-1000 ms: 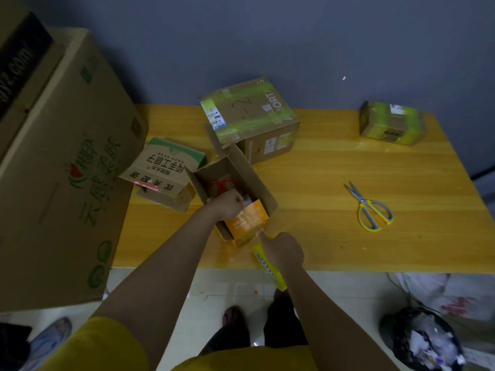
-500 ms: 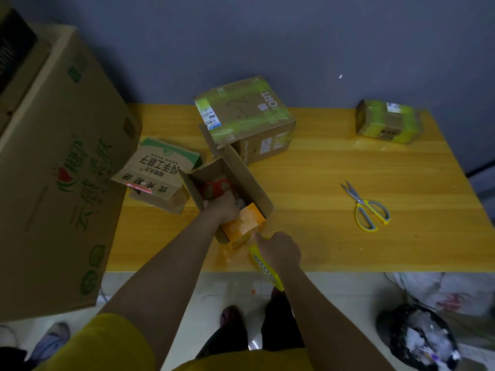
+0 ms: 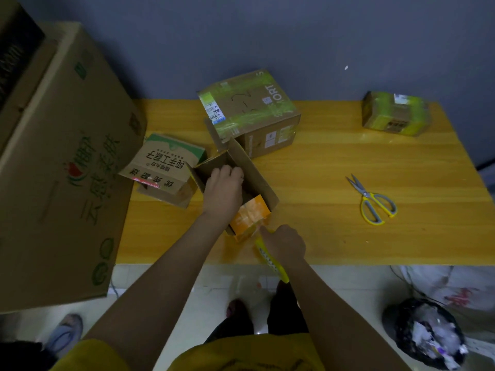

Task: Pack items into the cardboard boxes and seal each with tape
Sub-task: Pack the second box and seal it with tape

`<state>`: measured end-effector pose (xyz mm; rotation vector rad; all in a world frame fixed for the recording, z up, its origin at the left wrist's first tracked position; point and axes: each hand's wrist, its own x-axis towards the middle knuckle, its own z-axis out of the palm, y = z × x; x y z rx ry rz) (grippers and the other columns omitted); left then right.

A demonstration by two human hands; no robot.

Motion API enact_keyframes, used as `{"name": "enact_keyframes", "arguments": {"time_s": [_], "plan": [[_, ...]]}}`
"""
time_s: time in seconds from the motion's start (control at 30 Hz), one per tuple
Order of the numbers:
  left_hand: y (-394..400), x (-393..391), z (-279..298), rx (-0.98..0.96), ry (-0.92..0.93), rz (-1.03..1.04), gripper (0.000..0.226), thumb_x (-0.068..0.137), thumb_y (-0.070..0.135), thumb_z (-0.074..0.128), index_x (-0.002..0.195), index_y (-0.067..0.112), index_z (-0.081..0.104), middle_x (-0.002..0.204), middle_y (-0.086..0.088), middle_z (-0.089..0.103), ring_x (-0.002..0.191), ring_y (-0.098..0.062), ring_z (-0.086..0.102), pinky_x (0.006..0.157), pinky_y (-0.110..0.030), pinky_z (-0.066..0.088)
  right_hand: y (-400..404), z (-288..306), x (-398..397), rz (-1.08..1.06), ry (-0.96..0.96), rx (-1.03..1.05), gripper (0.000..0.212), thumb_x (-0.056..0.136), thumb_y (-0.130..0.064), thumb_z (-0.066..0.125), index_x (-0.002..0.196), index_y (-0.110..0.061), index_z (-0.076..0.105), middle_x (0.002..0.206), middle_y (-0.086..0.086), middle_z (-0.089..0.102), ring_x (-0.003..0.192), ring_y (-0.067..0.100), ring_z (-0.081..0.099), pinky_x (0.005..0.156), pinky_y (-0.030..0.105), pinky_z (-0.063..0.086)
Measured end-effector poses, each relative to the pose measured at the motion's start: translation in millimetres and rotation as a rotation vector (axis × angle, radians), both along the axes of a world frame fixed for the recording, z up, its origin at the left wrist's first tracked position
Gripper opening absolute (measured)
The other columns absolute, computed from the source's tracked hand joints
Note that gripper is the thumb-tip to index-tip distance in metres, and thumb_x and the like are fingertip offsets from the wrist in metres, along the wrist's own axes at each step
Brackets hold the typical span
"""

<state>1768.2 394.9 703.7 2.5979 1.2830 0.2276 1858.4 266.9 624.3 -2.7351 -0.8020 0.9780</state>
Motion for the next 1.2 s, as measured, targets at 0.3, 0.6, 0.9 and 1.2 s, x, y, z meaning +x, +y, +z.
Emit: {"name": "enact_keyframes", "arguments": {"time_s": [0.3, 0.6, 0.9, 1.2], "plan": [[-19.0, 7.0, -19.6, -0.388, 0.208, -0.002, 0.023, 0.099, 0.025, 0.05, 0.106, 0.008, 0.064, 0.1, -0.012, 0.065, 0.097, -0.029, 0.061, 0.069, -0.035, 0.044, 1.2, -2.4, -1.3, -0.008, 0.001, 0.025, 0.064, 0.088, -0.071, 0.039, 0.089, -0.011, 0.062, 0.091, 0.009, 0.064, 0.085, 0.026, 0.062, 0.069, 0.032, 0.042], [-1.5, 7.6, -21.1, -0.569, 0.148, -0.005, 0.013, 0.098, 0.023, 0.053, 0.094, 0.012, 0.061, 0.088, -0.008, 0.062, 0.084, -0.027, 0.061, 0.067, -0.038, 0.045, -1.0, 2.4, -1.8, -0.02, 0.047, 0.056, 0.059, 0.088, -0.068, 0.043, 0.079, -0.011, 0.055, 0.078, 0.005, 0.054, 0.074, 0.025, 0.056, 0.063, 0.031, 0.039], [2.9, 5.8, -25.6, -0.462, 0.117, 0.032, 0.015, 0.1, 0.027, 0.047, 0.104, 0.026, 0.062, 0.102, -0.001, 0.064, 0.098, -0.024, 0.058, 0.073, -0.034, 0.043, -14.5, 10.8, -5.6, -0.078, 0.149, 0.185, 0.058, 0.092, -0.06, 0.048, 0.056, -0.017, 0.03, 0.059, 0.0, 0.031, 0.053, 0.017, 0.032, 0.047, 0.03, 0.021], [-0.5, 6.2, -31.8, -0.485, 0.158, 0.044, 0.014, 0.102, 0.025, 0.042, 0.1, 0.028, 0.056, 0.106, -0.002, 0.063, 0.1, -0.025, 0.058, 0.072, -0.034, 0.041, -35.1, 20.5, -15.0, -0.127, 0.151, 0.299, 0.05, 0.096, -0.053, 0.045, 0.063, -0.016, 0.036, 0.062, 0.001, 0.037, 0.059, 0.019, 0.04, 0.05, 0.031, 0.025]]}}
